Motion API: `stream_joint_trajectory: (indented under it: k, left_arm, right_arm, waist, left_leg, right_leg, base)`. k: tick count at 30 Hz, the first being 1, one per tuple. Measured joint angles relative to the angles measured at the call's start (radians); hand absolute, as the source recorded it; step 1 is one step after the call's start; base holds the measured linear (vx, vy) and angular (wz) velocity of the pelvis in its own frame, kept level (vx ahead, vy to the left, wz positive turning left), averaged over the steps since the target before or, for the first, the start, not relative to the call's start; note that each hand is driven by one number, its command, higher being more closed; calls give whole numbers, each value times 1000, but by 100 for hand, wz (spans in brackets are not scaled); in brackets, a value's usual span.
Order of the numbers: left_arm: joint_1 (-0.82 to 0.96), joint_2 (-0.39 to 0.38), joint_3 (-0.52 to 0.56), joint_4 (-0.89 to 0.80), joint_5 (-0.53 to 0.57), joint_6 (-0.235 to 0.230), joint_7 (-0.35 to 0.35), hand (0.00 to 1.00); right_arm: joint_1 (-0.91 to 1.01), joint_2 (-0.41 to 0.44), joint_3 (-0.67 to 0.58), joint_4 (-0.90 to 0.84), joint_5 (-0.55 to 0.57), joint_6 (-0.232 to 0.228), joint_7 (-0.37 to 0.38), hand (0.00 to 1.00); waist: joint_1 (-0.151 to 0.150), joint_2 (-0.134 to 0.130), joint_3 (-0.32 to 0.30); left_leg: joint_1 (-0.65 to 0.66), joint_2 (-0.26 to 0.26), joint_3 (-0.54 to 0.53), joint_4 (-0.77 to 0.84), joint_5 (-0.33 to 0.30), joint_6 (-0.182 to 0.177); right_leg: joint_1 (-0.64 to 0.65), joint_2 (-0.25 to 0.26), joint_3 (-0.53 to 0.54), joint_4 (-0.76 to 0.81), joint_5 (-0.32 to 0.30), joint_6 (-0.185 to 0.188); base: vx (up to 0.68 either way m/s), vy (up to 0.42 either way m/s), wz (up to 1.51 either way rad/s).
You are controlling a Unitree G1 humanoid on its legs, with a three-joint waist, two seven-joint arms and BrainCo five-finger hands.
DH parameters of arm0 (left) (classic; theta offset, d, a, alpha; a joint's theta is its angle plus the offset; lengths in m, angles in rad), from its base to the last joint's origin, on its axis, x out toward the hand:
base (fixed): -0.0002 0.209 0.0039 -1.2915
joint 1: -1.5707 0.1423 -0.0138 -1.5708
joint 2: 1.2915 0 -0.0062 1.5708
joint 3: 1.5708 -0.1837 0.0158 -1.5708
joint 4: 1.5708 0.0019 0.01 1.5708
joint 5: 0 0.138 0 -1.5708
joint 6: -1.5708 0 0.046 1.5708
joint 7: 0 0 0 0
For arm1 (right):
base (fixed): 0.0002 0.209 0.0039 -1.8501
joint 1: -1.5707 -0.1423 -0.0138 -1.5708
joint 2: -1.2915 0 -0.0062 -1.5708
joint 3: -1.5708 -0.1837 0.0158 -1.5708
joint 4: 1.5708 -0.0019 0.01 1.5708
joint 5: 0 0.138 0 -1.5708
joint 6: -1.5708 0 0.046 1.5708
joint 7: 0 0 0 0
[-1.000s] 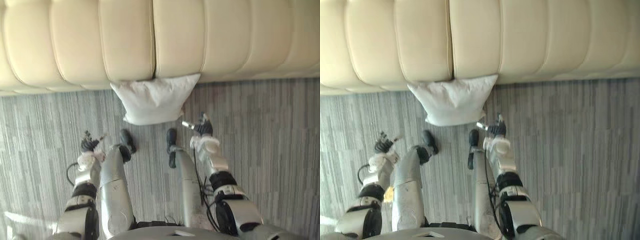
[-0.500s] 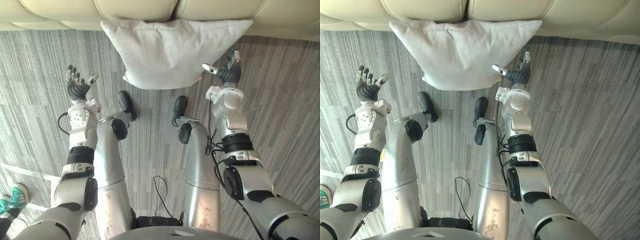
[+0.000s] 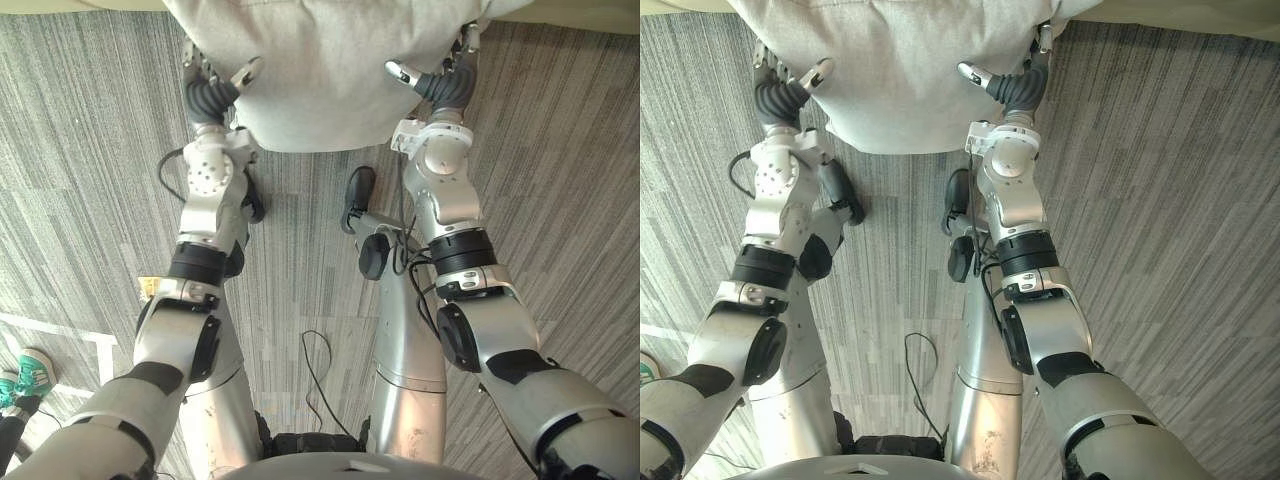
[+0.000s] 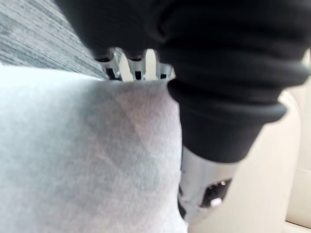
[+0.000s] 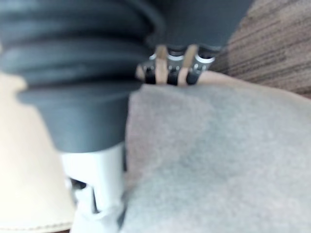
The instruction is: Pick up cushions and gather them together orderly.
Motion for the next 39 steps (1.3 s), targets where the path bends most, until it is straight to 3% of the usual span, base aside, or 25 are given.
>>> stream_joint_trajectory:
  k: [9, 14, 22, 23, 24, 25, 29, 35, 39]
  left_arm:
    - [-14, 1, -30, -39, -19, 17, 20, 100]
    - [103, -25, -91, -257, -35, 20, 40, 100]
    - [421, -101, -157, -585, 42, -10, 40, 100]
    - [453, -107, -167, -604, 43, -11, 40, 100]
    - [529, -123, -193, -640, 49, -20, 38, 100]
    - [603, -133, -213, -686, 64, -22, 35, 100]
    - [770, -138, -238, -737, 82, -33, -12, 100]
    - [1001, -136, -238, -766, 81, -34, -82, 100]
    - [1128, -135, -225, -797, 80, -38, -121, 100]
  right_arm:
    - [12, 44, -16, -21, 9, -13, 22, 100]
    - [135, 93, -36, -135, 37, -26, 24, 100]
    - [456, 178, 10, -407, -39, -73, 27, 100]
    - [486, 184, 15, -423, -47, -74, 28, 100]
    - [566, 198, 29, -457, -55, -88, 38, 100]
    - [656, 201, 50, -510, -58, -100, 47, 100]
    - [865, 202, 98, -575, -74, -128, 102, 100]
    - [1082, 197, 154, -615, -91, -128, 181, 100]
    - [1176, 201, 176, -642, -111, -121, 242, 100]
  waist:
    - [-7, 0, 0]
    - [-12, 0, -2]
    - [-14, -1, -6]
    - [-14, -1, -16]
    - [-13, -2, -77]
    - [-13, -2, -98]
    - [-14, -3, -136]
    - [0, -11, -173]
    - [13, -33, -246]
  left_leg:
    - [2, -6, -26, -33, 32, -12]
    - [91, -21, -33, -75, 54, -20]
    - [413, -29, -29, -183, 41, -40]
    - [436, -29, -29, -187, 37, -42]
    - [453, -32, -30, -192, 26, -46]
    - [517, -33, -29, -195, 16, -53]
    - [698, -33, -29, -196, -37, -57]
    - [962, -33, -6, -219, -108, -58]
    - [1085, -36, 42, -295, -115, -62]
  right_leg:
    - [14, -2, -32, -11, 5, -10]
    - [104, -7, -46, -43, 9, -15]
    - [445, 12, -65, -187, 15, -14]
    - [471, 12, -66, -194, 14, -13]
    - [490, 14, -67, -208, 5, -5]
    - [562, 16, -66, -226, 3, -5]
    - [771, 27, -67, -290, -14, 19]
    - [1063, 32, -63, -392, -29, 41]
    - [1181, 47, -31, -529, 16, 55]
  base:
    - [-32, -42, 6]
    - [-31, -44, 11]
    - [-6, -35, 2]
    - [33, -18, 2]
    - [105, -21, 2]
    - [123, -15, 0]
    - [149, 36, 0]
    - [104, 79, 2]
    - [81, 62, -21]
